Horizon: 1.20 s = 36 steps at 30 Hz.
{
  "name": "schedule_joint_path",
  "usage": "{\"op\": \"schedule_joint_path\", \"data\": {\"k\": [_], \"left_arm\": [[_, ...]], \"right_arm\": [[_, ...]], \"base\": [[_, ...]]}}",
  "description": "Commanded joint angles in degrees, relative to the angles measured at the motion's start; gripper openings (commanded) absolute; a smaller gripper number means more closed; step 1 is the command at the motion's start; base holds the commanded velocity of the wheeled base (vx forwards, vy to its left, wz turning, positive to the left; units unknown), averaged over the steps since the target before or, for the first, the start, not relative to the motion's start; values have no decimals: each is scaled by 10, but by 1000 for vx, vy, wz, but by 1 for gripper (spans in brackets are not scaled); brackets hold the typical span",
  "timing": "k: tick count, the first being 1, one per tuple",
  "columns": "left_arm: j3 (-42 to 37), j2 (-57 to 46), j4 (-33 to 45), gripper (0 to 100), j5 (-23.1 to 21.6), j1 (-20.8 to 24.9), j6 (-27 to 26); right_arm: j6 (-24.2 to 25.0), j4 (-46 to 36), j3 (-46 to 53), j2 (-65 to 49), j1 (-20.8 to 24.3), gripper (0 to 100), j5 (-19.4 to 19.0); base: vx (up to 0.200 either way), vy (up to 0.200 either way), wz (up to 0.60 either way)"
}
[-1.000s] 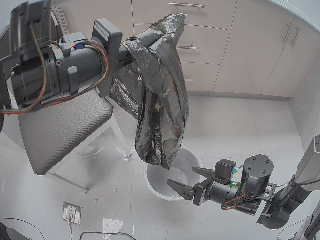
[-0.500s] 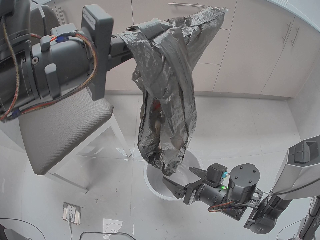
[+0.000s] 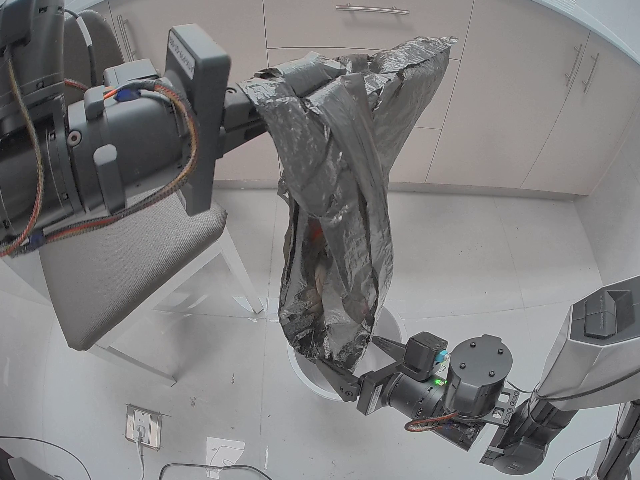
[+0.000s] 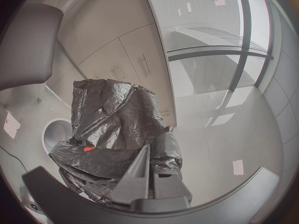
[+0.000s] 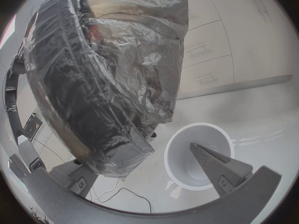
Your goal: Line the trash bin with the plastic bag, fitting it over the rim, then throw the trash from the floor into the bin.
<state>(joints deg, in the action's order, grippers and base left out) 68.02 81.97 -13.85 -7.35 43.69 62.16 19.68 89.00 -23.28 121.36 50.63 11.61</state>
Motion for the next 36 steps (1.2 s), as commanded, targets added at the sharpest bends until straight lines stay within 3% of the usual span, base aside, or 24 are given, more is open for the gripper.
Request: {"op": "schedule_joint_path", "data": {"k": [1, 11, 14, 15, 22, 29, 31, 36], "left_arm": [[-1, 1, 0, 0, 0, 0, 1], [-2, -1, 0, 0, 0, 0, 1], [-3, 0, 0, 0, 0, 0, 1], [-3, 0, 0, 0, 0, 0, 1], [-10, -1, 0, 0, 1, -3, 0], [-62, -22, -1, 0, -1, -13, -4], [-84, -28, -2, 0, -5, -17, -5], [-140, -28, -2, 0, -18, -19, -23]], "right_arm": [[4, 10, -12, 5, 11, 100, 11], [4, 10, -44, 13, 13, 100, 76], [5, 10, -48, 15, 10, 100, 80], [5, 10, -48, 14, 10, 0, 80], [0, 10, -45, 13, 6, 0, 81], [-58, 10, -23, -14, -36, 0, 68], [-63, 10, -19, -30, -45, 0, 54], [-63, -86, -14, -93, -76, 0, 3]], "base": [[0, 0, 0], [0, 0, 0], [0, 0, 0], [0, 0, 0], [0, 0, 0], [0, 0, 0], [0, 0, 0], [0, 0, 0]]}}
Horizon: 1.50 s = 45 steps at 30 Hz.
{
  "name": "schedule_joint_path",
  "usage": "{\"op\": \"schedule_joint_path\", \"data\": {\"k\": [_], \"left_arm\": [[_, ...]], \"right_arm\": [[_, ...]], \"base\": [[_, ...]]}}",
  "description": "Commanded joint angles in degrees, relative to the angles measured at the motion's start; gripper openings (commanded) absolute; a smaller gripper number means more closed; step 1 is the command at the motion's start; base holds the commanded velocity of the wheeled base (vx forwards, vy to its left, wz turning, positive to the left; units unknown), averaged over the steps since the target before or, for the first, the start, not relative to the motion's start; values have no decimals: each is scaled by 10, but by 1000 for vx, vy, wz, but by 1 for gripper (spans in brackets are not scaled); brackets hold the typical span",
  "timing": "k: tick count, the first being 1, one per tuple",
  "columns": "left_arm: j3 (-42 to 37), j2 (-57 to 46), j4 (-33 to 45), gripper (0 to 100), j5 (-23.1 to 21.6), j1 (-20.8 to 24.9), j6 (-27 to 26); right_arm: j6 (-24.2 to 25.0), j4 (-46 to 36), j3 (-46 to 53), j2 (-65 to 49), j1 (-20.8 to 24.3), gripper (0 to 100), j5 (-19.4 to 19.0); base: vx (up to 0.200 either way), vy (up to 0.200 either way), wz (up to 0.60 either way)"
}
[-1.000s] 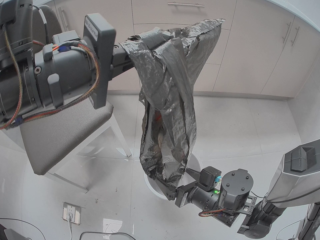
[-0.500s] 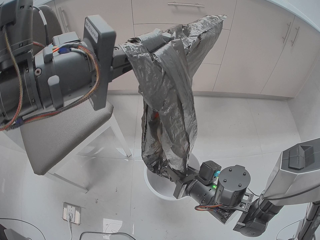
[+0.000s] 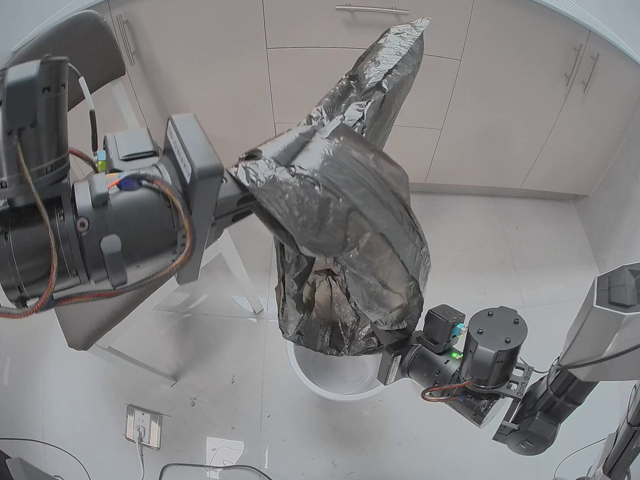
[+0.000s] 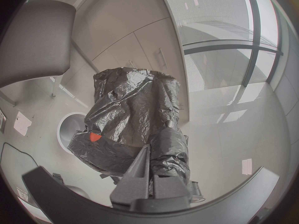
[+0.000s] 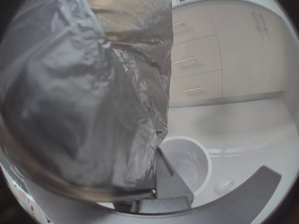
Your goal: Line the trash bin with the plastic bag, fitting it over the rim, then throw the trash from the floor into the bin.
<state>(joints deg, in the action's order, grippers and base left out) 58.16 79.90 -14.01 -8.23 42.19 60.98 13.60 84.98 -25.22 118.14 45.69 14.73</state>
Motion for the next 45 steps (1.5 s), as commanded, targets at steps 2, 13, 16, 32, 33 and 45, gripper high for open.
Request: {"op": "schedule_joint_path", "data": {"k": [2, 13, 16, 32, 33, 45], "left_arm": [[-69, -4, -2, 0, -42, -4, -31], [-119, 13, -43, 0, -104, -5, -32], [-123, 17, -42, 0, -114, -10, -33], [-142, 69, -43, 0, -191, -75, -31], [-142, 67, -43, 0, -195, -77, -31], [-145, 88, -47, 0, -229, -83, -32]], "right_arm": [[9, -175, -5, -115, -45, 0, -96], [55, -358, -26, -140, -42, 0, -225], [49, -382, -27, -143, -40, 0, -226], [-17, -610, -85, -168, -46, 0, -264], [-16, -610, -85, -178, -47, 0, -264], [-34, -622, -84, -175, -58, 0, -255]], "base": [[0, 0, 0], [0, 0, 0], [0, 0, 0], [0, 0, 0], [0, 0, 0], [0, 0, 0]]}}
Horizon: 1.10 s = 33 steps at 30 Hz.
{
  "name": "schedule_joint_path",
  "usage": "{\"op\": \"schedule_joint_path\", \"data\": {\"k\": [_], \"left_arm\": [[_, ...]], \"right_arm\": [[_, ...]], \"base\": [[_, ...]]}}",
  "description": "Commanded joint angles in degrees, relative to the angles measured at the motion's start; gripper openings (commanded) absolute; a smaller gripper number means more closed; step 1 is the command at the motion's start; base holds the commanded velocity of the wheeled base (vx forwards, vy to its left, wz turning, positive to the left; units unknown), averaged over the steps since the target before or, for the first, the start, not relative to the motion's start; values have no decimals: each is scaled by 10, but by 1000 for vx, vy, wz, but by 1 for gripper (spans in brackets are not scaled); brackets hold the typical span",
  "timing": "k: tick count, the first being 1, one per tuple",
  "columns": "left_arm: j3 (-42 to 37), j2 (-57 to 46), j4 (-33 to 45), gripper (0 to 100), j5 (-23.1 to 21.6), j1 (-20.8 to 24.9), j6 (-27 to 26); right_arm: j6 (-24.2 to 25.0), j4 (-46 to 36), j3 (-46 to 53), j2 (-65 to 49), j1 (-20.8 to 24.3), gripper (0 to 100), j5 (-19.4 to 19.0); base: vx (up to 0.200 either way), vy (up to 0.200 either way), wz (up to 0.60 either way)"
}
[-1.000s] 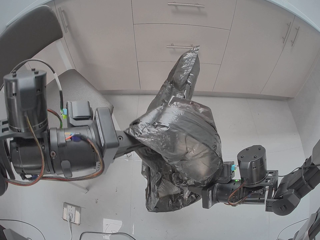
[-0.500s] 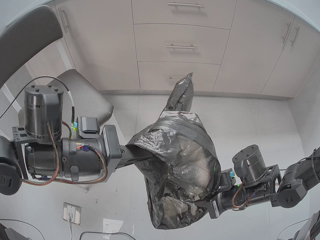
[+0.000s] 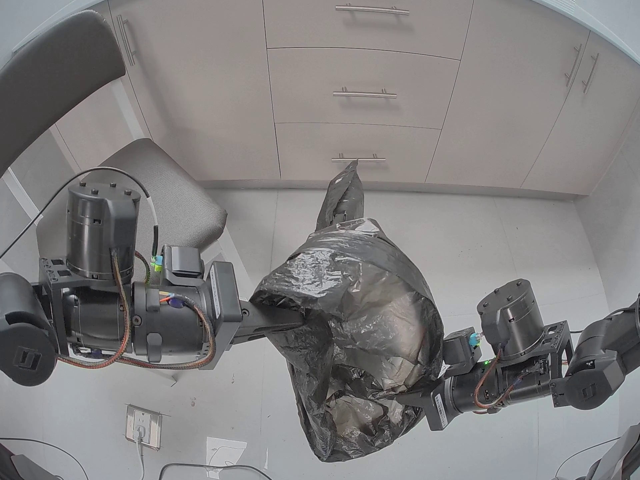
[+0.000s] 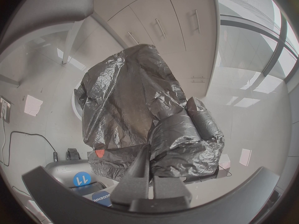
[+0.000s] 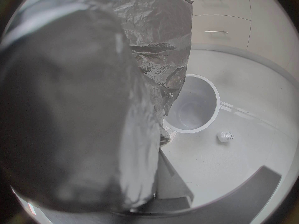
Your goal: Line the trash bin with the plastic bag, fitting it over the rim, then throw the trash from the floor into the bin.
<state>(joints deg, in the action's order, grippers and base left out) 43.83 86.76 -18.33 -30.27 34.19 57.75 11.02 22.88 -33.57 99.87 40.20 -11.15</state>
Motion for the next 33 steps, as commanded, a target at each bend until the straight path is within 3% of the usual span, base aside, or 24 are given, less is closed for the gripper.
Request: {"op": "schedule_joint_path", "data": {"k": [1, 10, 18, 24, 33], "left_arm": [[-2, 26, -14, 0, -11, -3, 0], [-9, 64, -139, 0, -26, 0, 6], [-8, 64, -143, 0, -33, 2, 7], [-8, 82, -144, 0, -37, 2, 25], [-19, 100, -144, 0, -36, 1, 25]], "right_arm": [[-14, -1, 0, 9, -7, 0, 9], [-17, 3, -6, -12, -36, 0, 30], [-19, -35, -12, -51, -36, 0, 39], [-57, -159, -47, -90, -41, 0, 51], [-64, -151, -49, -27, -37, 0, 54]], "base": [[0, 0, 0], [0, 0, 0], [0, 0, 0], [0, 0, 0], [0, 0, 0]]}}
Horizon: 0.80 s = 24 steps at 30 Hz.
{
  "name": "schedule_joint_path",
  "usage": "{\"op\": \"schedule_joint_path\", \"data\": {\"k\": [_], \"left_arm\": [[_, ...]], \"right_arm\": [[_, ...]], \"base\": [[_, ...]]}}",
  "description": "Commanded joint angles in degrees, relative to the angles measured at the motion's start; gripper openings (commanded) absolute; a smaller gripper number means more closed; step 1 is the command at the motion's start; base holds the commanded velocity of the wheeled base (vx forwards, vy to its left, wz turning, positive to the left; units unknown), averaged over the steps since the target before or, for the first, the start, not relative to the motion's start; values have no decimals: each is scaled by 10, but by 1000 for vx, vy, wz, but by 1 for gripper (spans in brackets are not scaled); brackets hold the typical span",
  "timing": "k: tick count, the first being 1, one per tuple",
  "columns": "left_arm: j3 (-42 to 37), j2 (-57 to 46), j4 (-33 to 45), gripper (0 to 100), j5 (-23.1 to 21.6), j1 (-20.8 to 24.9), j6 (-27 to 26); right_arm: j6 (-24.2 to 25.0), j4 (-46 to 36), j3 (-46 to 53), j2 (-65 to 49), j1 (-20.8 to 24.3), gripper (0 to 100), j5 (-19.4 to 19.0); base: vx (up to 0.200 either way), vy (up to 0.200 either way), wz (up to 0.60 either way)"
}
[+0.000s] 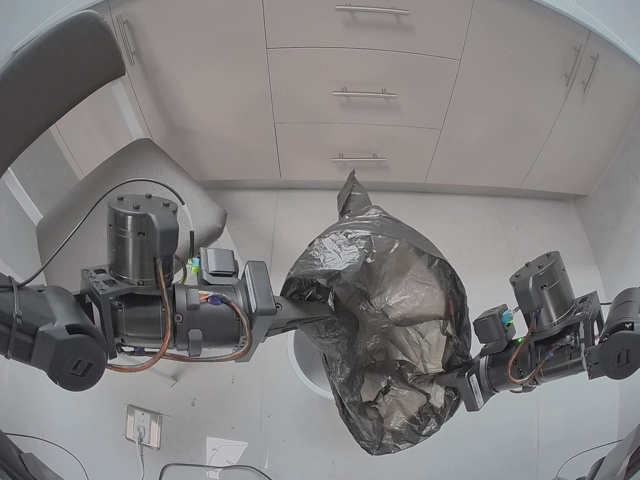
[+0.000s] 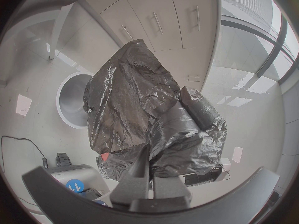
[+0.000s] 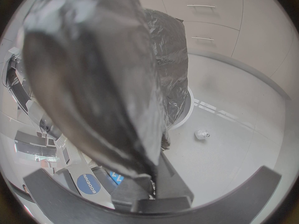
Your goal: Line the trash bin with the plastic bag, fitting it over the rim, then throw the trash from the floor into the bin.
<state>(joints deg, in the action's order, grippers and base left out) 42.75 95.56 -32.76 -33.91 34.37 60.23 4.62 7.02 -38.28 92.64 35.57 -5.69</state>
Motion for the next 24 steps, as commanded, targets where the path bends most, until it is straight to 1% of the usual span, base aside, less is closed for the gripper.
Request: {"op": "schedule_joint_path", "data": {"k": [1, 6, 8, 9, 13, 15, 18, 21, 24], "left_arm": [[-12, 13, 0, 0, 1, -1, -1], [-36, 18, -8, 0, 1, -9, -5], [-36, 18, -8, 0, 1, -9, -5], [-59, 26, -36, 0, 0, -17, -6], [-84, 42, -70, 0, 0, -24, -8], [-90, 51, -74, 0, 0, -27, -17], [-102, 80, -76, 0, 3, -42, -60], [-114, 107, -93, 0, 0, -72, -86], [-123, 129, -121, 0, 0, -86, -93]], "right_arm": [[0, 15, 0, 55, 13, 0, 0], [3, 78, 18, 97, 25, 0, 1], [3, 78, 18, 97, 25, 0, 1], [5, 103, 25, 120, 32, 0, 1], [5, 124, 31, 142, 37, 0, 1], [5, 130, 33, 149, 38, 0, 1], [5, 148, 36, 167, 37, 0, 0], [3, 171, 45, 188, 36, 0, -1], [1, 202, 54, 209, 36, 0, -1]], "base": [[0, 0, 0], [0, 0, 0], [0, 0, 0], [0, 0, 0], [0, 0, 0], [0, 0, 0], [0, 0, 0], [0, 0, 0], [0, 0, 0]]}}
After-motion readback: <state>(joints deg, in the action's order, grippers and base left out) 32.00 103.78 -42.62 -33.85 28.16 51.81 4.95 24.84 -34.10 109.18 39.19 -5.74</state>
